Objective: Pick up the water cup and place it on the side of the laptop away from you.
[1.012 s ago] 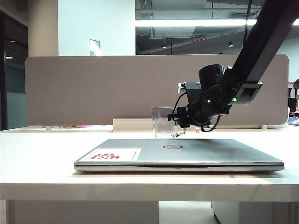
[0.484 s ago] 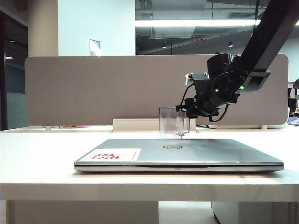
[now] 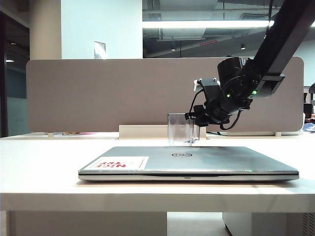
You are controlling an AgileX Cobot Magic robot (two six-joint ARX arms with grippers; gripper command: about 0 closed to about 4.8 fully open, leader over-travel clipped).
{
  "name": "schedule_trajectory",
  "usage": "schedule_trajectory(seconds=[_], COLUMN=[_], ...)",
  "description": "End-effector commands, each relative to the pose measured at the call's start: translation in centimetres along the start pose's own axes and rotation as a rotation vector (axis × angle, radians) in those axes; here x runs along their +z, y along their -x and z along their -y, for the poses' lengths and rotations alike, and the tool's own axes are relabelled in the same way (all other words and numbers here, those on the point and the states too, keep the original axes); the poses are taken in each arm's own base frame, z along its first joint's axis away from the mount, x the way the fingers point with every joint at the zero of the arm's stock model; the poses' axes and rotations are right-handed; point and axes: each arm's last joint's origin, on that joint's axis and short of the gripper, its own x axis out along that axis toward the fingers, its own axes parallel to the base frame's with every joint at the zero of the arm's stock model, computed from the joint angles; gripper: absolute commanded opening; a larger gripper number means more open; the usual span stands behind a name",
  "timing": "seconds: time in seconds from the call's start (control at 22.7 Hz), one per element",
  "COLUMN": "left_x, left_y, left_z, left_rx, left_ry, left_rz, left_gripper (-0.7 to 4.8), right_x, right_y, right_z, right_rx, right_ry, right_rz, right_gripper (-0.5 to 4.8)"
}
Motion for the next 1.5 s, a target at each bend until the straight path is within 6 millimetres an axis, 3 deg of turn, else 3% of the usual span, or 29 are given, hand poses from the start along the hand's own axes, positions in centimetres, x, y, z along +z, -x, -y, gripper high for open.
schedule_trajectory(seconds=[0.04,0.31,0.79,0.88,1.01,1.5], left_x=[0.1,0.1,0.0,0.0,0.0,0.1], left_y=[0.0,0.0,0.0,0.0,0.0,0.0], left_z=[0.0,0.0,0.0,0.0,0.0,0.0], left_rx=[0.002,0.002,0.002,0.003,0.011,0.020], left_ry=[-0.009,-0.010,-0.007,-0.007,-0.007,-0.007], left_rz=[0.006,0.006,-0.003,-0.003,-0.003,-0.001], left_gripper=[-0.06,-0.06,-0.06,-0.06,-0.06,-0.06], right_x=[0.7,0.7,1.5,2.1,3.1,5.4], right_y=[0.3,0.3,1.8,2.4,3.6,8.4], right_z=[0.0,0.7,4.6,5.2,5.8,6.0], right_rx=[0.003,-0.021,-0.127,-0.136,-0.141,-0.142], right_ry=[0.016,0.027,0.007,0.002,-0.004,-0.056], right_rz=[0.008,0.015,-0.055,-0.076,-0.116,-0.162], right_gripper=[1.60,1.58,1.57,1.31,-0.09,-0.09])
